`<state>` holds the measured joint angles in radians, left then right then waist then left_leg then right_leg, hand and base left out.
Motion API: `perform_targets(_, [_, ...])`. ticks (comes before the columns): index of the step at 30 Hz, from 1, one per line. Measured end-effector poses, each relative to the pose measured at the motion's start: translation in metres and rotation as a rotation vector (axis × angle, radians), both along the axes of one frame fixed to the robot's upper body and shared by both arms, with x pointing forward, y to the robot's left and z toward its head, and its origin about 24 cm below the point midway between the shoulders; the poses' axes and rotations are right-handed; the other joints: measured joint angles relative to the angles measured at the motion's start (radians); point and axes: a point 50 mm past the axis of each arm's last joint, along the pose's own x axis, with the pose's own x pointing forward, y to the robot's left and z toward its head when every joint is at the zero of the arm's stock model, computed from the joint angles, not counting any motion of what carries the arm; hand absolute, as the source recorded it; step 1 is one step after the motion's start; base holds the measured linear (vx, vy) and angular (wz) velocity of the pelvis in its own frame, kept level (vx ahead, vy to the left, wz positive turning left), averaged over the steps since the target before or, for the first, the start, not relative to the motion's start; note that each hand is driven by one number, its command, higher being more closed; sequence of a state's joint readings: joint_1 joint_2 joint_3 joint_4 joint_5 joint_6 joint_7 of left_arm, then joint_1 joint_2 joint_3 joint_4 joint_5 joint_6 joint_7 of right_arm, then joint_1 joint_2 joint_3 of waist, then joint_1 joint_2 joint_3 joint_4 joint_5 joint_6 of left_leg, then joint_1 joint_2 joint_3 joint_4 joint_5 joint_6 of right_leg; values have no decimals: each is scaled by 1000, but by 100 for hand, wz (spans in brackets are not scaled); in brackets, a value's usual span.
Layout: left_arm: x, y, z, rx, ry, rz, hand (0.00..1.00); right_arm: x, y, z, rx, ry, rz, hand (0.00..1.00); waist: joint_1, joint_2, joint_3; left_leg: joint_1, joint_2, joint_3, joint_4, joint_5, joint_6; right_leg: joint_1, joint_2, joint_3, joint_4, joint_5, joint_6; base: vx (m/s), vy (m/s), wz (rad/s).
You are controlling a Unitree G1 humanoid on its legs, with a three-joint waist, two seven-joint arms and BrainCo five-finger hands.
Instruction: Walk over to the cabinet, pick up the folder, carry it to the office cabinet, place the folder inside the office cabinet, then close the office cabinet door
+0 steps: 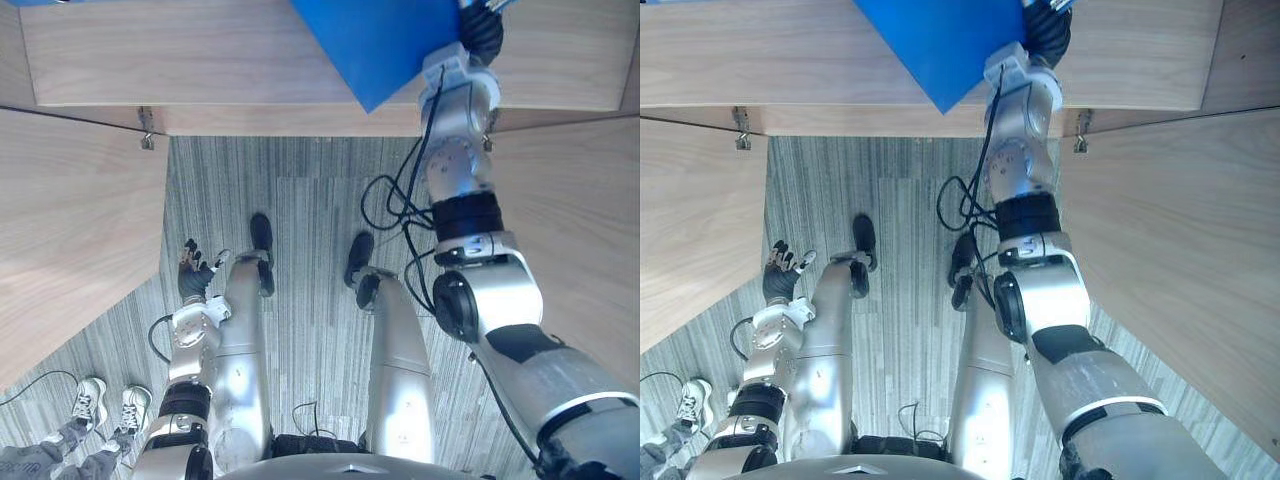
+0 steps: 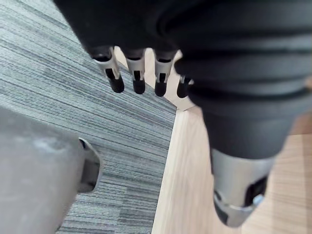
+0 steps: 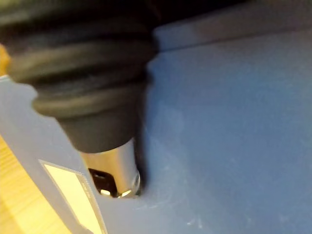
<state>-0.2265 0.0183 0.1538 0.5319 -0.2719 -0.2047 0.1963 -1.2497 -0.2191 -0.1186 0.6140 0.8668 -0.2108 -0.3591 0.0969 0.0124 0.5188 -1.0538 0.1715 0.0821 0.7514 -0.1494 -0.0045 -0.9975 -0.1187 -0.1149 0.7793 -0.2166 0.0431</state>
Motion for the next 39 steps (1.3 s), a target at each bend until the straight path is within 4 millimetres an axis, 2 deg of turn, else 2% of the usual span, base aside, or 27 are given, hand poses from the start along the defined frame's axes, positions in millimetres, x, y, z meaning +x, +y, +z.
perform_targets(4, [2,-12,-6,-16,31,-17,0,7,-5,-2,98,65,13,100,2,7,-6,52,-6,1,-66,30,0,56,-2,-15,-58,25,-5,-10,-26,8])
perform_targets(8, [1,-27,-11,-39,58,-48,0,6,-9,3,198,76,28,100,-1,39,-35,60,-17,4,-110,51,-2,65,-11,-34,-88,34,-11,-29,-23,11])
perform_targets(10, [0,-30,-14,-44,76,-48,0,6,-13,2,242,91,23,100,0,46,-44,61,-17,6,-123,59,-3,63,-12,-37,-92,35,-13,4,-33,8])
perform_targets(11, [0,-31,-14,-44,78,-43,0,6,-13,3,263,95,24,0,0,46,-44,63,-17,6,-127,63,-3,63,-13,-37,-94,36,-14,29,-41,4])
perform_targets(15, [7,-36,-8,-43,62,-41,0,4,-25,5,434,120,-17,0,1,46,-45,63,-18,6,-144,76,-6,62,-12,-45,-102,41,-16,48,-22,3])
perform_targets(18, [10,-41,-4,-51,54,-36,0,2,-32,3,492,129,-45,0,0,47,-45,70,-17,7,-145,76,-6,73,-13,-46,-109,41,-15,46,-3,0])
perform_targets(22, [10,-45,-5,-66,63,-27,0,3,-29,-3,550,157,-47,0,-2,58,-55,80,-17,8,-158,77,-7,81,-13,-48,-120,45,-16,8,1,0])
perform_targets(34, [10,-45,-7,-89,72,-6,0,5,-24,-12,529,179,-58,0,-2,64,-58,81,-17,15,-165,82,-7,78,-13,-49,-120,46,-17,0,0,0])
perform_targets(39, [9,-45,-7,-102,76,9,0,3,-28,-28,514,190,-88,0,1,64,-59,95,-17,16,-167,82,-7,91,-13,-48,-121,46,-17,0,0,0])
